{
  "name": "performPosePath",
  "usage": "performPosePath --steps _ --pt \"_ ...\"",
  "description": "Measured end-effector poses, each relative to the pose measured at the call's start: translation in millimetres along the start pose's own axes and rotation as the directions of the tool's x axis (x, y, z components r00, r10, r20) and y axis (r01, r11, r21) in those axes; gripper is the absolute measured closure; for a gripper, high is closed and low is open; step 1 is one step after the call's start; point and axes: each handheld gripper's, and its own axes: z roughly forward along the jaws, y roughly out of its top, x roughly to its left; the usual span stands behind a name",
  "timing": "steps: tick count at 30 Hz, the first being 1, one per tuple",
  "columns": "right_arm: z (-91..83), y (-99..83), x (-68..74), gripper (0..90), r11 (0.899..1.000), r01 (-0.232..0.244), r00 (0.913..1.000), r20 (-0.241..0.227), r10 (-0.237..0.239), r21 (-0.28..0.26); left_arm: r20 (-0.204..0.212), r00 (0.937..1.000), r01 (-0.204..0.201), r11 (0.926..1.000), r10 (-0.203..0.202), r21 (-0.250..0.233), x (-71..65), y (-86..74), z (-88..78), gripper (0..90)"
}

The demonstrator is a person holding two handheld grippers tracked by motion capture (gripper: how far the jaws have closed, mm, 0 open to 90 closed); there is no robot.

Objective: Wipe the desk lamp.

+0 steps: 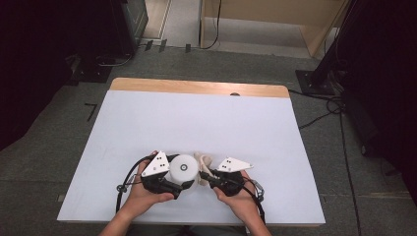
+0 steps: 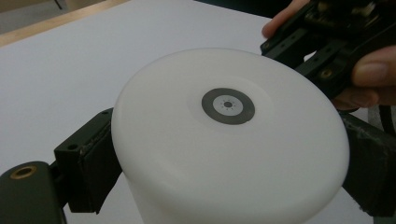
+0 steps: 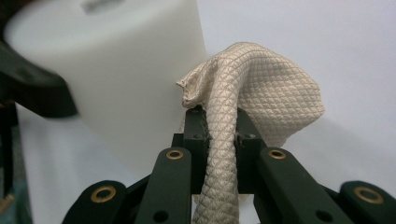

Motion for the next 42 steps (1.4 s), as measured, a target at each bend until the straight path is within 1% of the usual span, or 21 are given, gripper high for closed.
performPosePath --steps 2,3,4,6,9,11,12,13,14,15,16,19,24,28,29,31,32,34,38,40,42 --pt "-11.8 10.3 4.5 79.9 0.997 -0.002 1.0000 -0.006 0.001 -0.072 0.002 1.0000 0.003 1.0000 -0.003 -0.001 0.2 -0.2 0.3 7.3" --pt "-11.8 10.3 4.5 79.9 0.997 -0.002 1.0000 -0.006 0.001 -0.072 0.002 1.0000 0.003 1.0000 -0.003 -0.001 0.2 -0.2 0.3 7.2" --pt "-18.9 16.2 6.8 79.8 0.994 0.002 0.9999 -0.015 -0.004 -0.109 0.002 1.0000 0.002 1.0000 -0.002 -0.001 0.2 -0.2 0.4 7.2" --pt "-22.7 19.0 8.1 79.8 0.992 0.013 0.9996 -0.023 -0.015 -0.122 0.001 1.0000 0.002 1.0000 -0.002 -0.001 0.1 -0.2 0.4 7.2" --pt "-21.9 17.7 7.0 80.0 0.993 0.017 0.9995 -0.025 -0.020 -0.116 0.001 1.0000 0.003 1.0000 -0.003 -0.002 0.1 -0.3 0.4 7.2" --pt "-14.9 11.5 4.1 80.1 0.996 0.015 0.9997 -0.019 -0.016 -0.083 0.001 1.0000 0.003 1.0000 -0.003 -0.002 0.1 -0.4 0.4 7.3" --pt "-14.9 11.5 4.1 80.1 0.996 0.015 0.9997 -0.019 -0.016 -0.083 0.001 1.0000 0.003 1.0000 -0.003 -0.002 0.1 -0.4 0.4 7.3" --pt "-7.7 5.5 0.8 80.1 0.999 0.020 0.9996 -0.017 -0.021 -0.041 0.003 1.0000 0.005 1.0000 -0.005 -0.003 0.2 -0.5 0.6 7.2" --pt "-7.7 5.5 0.8 80.1 0.999 0.020 0.9996 -0.017 -0.021 -0.041 0.003 1.0000 0.005 1.0000 -0.005 -0.003 0.2 -0.5 0.6 7.2" --pt "-3.3 1.9 -1.7 80.1 1.000 0.019 0.9996 -0.019 -0.020 -0.016 0.002 1.0000 0.004 1.0000 -0.004 -0.002 0.2 -0.4 0.6 7.2" --pt "4.9 -6.2 -6.5 80.1 1.000 -0.001 0.9997 -0.026 0.002 0.026 0.002 1.0000 0.004 1.0000 -0.004 -0.002 0.2 -0.5 0.6 7.2" --pt "11.7 -12.5 -9.7 80.2 0.998 -0.021 0.9994 -0.025 0.023 0.056 0.003 1.0000 0.004 1.0000 -0.004 -0.003 0.3 -0.6 0.6 7.2" --pt "8.0 -7.3 -6.0 80.4 0.999 -0.011 0.9999 -0.013 0.011 0.044 0.004 1.0000 0.004 1.0000 -0.004 -0.004 0.5 -0.8 0.6 7.2" --pt "-1.9 2.3 -1.6 80.6 1.000 -0.006 0.9999 -0.016 0.006 -0.002 0.005 1.0000 0.005 1.0000 -0.005 -0.005 0.5 -0.9 0.6 7.2" --pt "-8.9 8.4 2.2 80.6 0.999 -0.002 0.9999 -0.017 0.001 -0.034 0.005 1.0000 0.006 1.0000 -0.006 -0.006 0.4 -1.0 0.7 7.2" --pt "-16.1 14.3 5.9 80.6 0.998 0.011 0.9998 -0.018 -0.012 -0.068 0.005 1.0000 0.005 1.0000 -0.005 -0.006 0.4 -0.9 0.7 7.2" --pt "-16.1 14.3 5.9 80.6 0.998 0.011 0.9998 -0.018 -0.012 -0.068 0.005 1.0000 0.005 1.0000 -0.005 -0.006 0.4 -0.9 0.7 7.2" --pt "-23.2 19.8 9.6 80.6 0.995 0.023 0.9995 -0.021 -0.025 -0.102 0.004 1.0000 0.006 1.0000 -0.006 -0.006 0.4 -1.0 0.7 7.2" --pt "-21.8 18.0 7.7 80.7 0.995 0.009 0.9995 -0.030 -0.012 -0.099 0.006 1.0000 0.006 1.0000 -0.006 -0.006 0.5 -1.2 0.8 7.2" --pt "-17.3 14.0 4.6 80.7 0.997 -0.001 0.9995 -0.033 -0.001 -0.075 0.006 1.0000 0.006 1.0000 -0.006 -0.006 0.5 -1.2 0.8 7.1" --pt "-7.0 4.8 -1.2 80.7 0.999 -0.015 0.9992 -0.036 0.014 -0.030 0.006 1.0000 0.006 1.0000 -0.006 -0.006 0.5 -1.2 0.8 7.2"
